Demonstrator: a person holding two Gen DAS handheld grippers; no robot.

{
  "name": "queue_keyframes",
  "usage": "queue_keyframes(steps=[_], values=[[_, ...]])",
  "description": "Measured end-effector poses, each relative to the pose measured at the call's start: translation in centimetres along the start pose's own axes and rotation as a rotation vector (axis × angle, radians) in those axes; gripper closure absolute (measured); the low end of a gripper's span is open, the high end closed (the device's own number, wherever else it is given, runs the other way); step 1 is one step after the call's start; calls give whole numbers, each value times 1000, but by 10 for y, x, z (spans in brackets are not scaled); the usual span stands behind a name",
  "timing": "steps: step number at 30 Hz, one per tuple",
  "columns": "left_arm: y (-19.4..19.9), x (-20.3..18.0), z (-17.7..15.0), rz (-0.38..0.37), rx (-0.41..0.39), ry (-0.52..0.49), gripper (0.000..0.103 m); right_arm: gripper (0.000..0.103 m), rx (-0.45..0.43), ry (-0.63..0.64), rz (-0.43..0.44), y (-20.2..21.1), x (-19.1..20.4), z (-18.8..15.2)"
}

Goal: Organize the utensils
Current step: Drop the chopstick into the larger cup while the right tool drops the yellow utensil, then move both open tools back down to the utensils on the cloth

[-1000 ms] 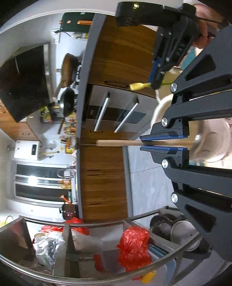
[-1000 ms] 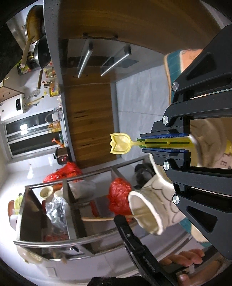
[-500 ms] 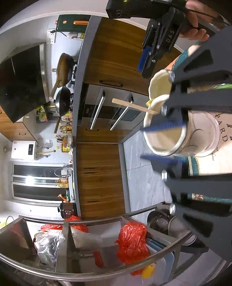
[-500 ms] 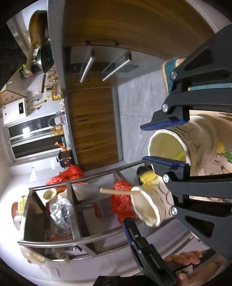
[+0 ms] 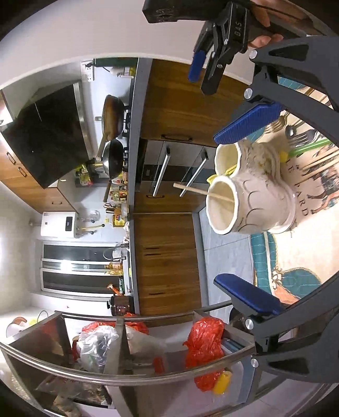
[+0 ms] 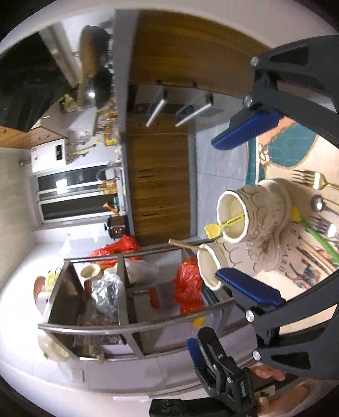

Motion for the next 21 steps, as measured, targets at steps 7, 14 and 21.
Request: queue_keyframes(steps=[7, 14, 21], values=[[32, -8, -1, -7, -46, 16, 5, 6, -22, 44, -24, 39, 6, 3], [47, -13, -18, -37, -6, 57, 5, 5, 47, 9, -61, 58, -8, -17], [41, -13, -59, -38, 127, 35, 5, 5, 142, 3, -86, 64, -21, -50]])
Point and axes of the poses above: each gripper's, at about its wrist camera, not at the fingertips, and y roughly against the way its jaws point, x to its left, z to its top, the point moved 6 cm from there along -y, roughly the way its jaws point, and after that the axes turned 13 degrees about -x, right-handed, at the moved point
